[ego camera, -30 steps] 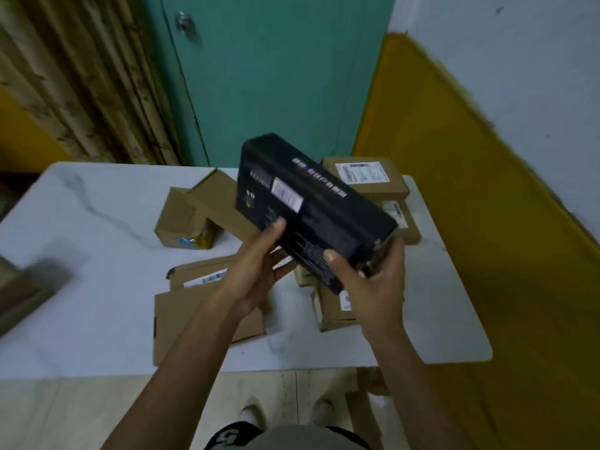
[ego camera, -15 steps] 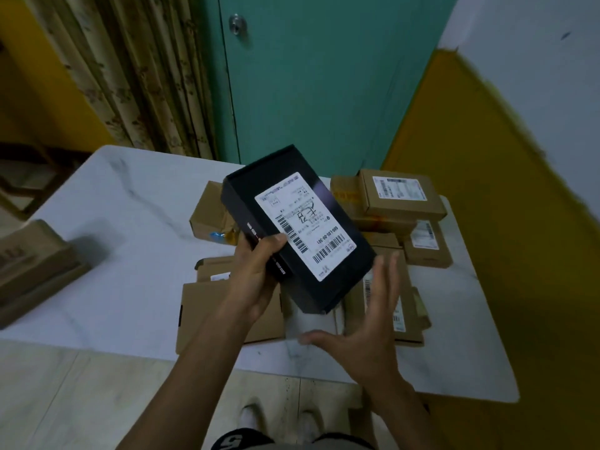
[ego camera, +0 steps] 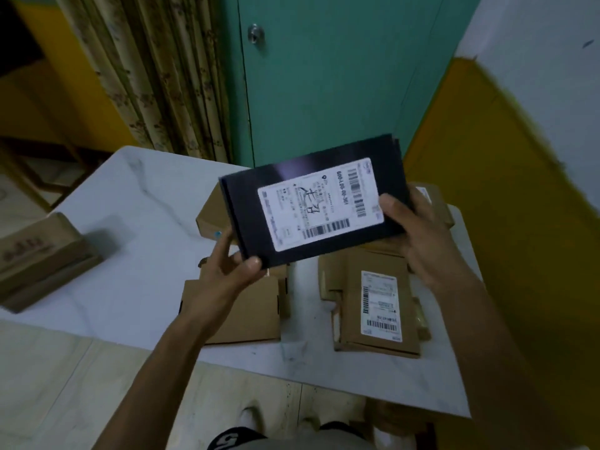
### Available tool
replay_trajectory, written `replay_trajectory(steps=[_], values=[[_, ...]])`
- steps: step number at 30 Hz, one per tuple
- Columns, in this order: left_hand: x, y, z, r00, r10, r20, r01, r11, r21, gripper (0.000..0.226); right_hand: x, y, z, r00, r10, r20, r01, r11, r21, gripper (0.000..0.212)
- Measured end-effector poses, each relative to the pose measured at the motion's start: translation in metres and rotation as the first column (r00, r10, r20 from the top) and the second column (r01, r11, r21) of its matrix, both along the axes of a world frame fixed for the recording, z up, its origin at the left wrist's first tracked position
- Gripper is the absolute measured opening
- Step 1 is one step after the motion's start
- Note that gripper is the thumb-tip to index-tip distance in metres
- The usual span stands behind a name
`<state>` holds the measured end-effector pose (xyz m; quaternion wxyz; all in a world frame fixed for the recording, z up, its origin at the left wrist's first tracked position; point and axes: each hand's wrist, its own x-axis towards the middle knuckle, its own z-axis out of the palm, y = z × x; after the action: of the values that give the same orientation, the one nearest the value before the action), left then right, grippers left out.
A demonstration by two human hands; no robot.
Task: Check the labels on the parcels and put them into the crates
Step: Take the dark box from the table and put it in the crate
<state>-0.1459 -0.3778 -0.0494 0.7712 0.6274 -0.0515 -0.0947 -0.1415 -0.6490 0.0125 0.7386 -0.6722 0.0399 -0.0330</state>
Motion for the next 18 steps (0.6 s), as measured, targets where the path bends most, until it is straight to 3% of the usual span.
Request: replay_trajectory(steps=[2, 4, 6, 10, 15, 18], values=[[-0.009, 0.001, -0.002, 0.996, -0.064, 0.069, 0.060, 0.997, 0.057, 0.118, 0.014, -0.001, 0.007, 0.999, -0.026, 0.047, 0.023, 0.998, 0.065, 0.059], [-0.019, -0.004, -0.003, 0.995, -0.061, 0.080, 0.060, 0.998, 0.015, 0.117, 0.027, 0.006, 0.011, 0.995, -0.073, 0.067, 0.061, 0.984, 0.165, 0.045], [-0.029, -0.012, 0.000, 1.000, -0.006, -0.009, 0.005, 0.998, -0.068, 0.114, 0.039, 0.018, 0.014, 0.990, -0.110, 0.090, 0.090, 0.974, 0.206, 0.029], [-0.043, -0.020, 0.002, 0.989, 0.148, -0.017, -0.149, 0.984, -0.100, 0.067, 0.059, 0.045, 0.020, 0.981, -0.164, 0.106, 0.136, 0.963, 0.231, 0.015], [-0.045, -0.016, 0.008, 0.985, 0.144, 0.099, -0.146, 0.989, 0.017, 0.082, 0.066, 0.063, 0.019, 0.991, -0.090, 0.103, 0.062, 0.967, 0.248, 0.035], [-0.047, -0.020, 0.006, 0.991, 0.131, 0.010, -0.130, 0.988, -0.082, 0.069, 0.064, 0.069, 0.016, 0.993, -0.049, 0.103, 0.025, 0.974, 0.226, 0.041]])
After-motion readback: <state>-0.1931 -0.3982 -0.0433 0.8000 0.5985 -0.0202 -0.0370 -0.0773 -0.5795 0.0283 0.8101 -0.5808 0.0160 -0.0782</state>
